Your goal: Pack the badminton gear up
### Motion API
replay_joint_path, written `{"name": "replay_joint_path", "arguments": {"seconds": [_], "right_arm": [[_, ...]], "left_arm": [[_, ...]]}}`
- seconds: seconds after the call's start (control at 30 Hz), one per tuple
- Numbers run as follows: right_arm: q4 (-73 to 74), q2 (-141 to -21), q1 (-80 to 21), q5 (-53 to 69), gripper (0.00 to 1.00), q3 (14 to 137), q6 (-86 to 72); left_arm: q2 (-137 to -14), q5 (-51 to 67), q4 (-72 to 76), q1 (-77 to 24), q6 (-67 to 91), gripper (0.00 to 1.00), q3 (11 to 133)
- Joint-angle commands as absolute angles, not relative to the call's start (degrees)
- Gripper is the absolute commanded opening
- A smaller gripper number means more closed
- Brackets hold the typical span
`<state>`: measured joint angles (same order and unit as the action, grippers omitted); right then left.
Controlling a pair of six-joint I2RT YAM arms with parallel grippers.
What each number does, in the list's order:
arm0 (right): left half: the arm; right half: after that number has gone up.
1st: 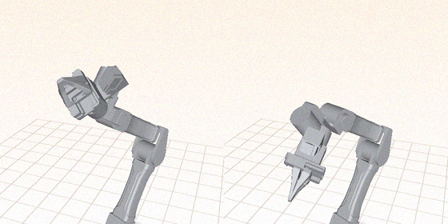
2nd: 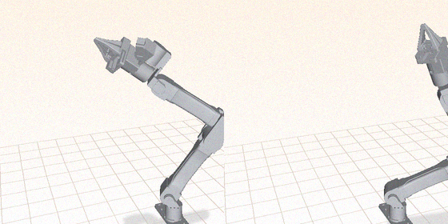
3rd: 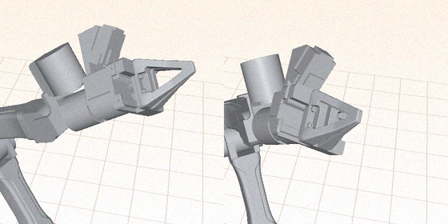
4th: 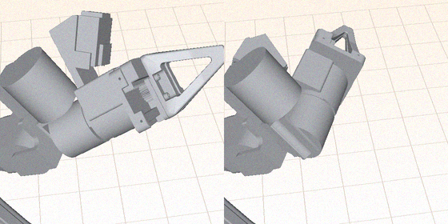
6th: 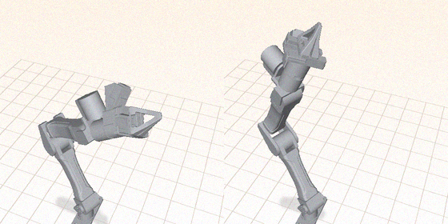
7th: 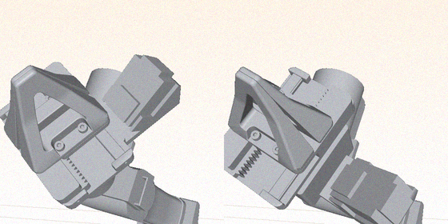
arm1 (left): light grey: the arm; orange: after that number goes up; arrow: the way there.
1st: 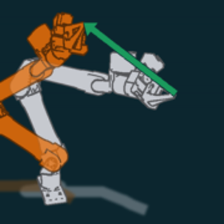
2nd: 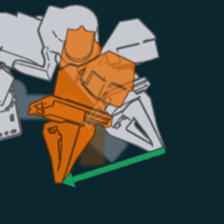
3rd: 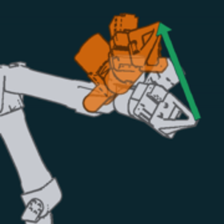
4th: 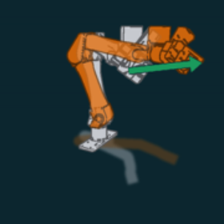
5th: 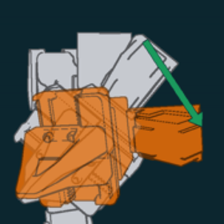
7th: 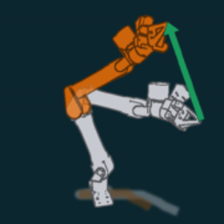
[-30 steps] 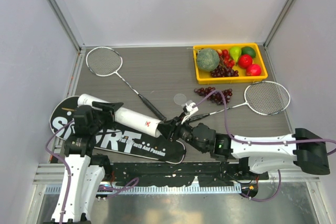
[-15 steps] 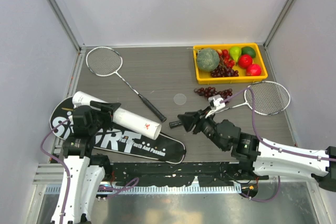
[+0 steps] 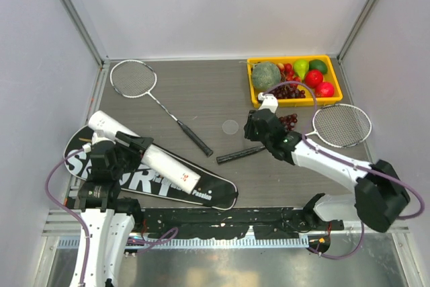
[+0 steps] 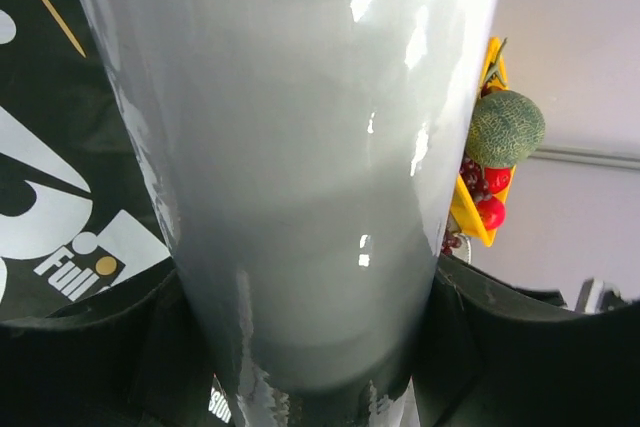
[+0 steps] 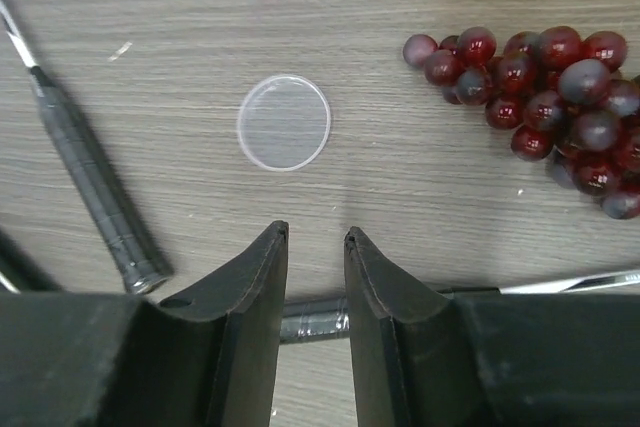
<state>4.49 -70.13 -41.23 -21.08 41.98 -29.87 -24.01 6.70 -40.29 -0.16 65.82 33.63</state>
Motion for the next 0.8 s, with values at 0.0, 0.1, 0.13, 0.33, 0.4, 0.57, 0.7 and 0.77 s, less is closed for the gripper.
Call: {"name": "replay_joint_path", "arguments": {"seconds": [0.0,0.1,0.13,0.33,0.4,0.57,0.7,0.77], "right_arm": [[5.36,-77.42,-38.94,-16.09,0.34,48.51,-28.65],[5.97,-84.08,-37.8,-15.21,0.34,52.89,-28.65],[6.06,-85.33,-37.71,-15.12,0.34,53.61,-28.74],[6.59,-94.21,-36.65,-15.03,0.34,59.4,-30.5],[7.38,-96.67,-36.21,-15.29,0.34,60.99,-31.11],[8.7,-101.69,-35.86,-14.68,0.34,63.81,-31.55],[11.07,-104.76,-35.42,-15.03,0.33,65.92,-31.82],[11.16,-105.64,-35.24,-15.12,0.33,66.27,-31.99]], "left_arm": [[-23.64,6.24,-37.18,-0.44,61.52,0.0,35.6],[-24.26,7.47,-37.35,-0.44,61.96,0.0,35.33],[-24.34,7.82,-37.44,-0.44,62.14,0.0,35.25],[-24.26,9.67,-39.37,-0.44,62.4,0.0,35.59],[-24.26,10.19,-39.72,-0.44,62.49,0.0,35.6],[-24.17,11.6,-39.81,-0.44,63.46,0.0,35.86],[-24.0,12.3,-39.99,-0.44,64.16,0.0,35.95],[-23.99,13.0,-40.08,-0.44,64.68,0.0,35.86]]}}
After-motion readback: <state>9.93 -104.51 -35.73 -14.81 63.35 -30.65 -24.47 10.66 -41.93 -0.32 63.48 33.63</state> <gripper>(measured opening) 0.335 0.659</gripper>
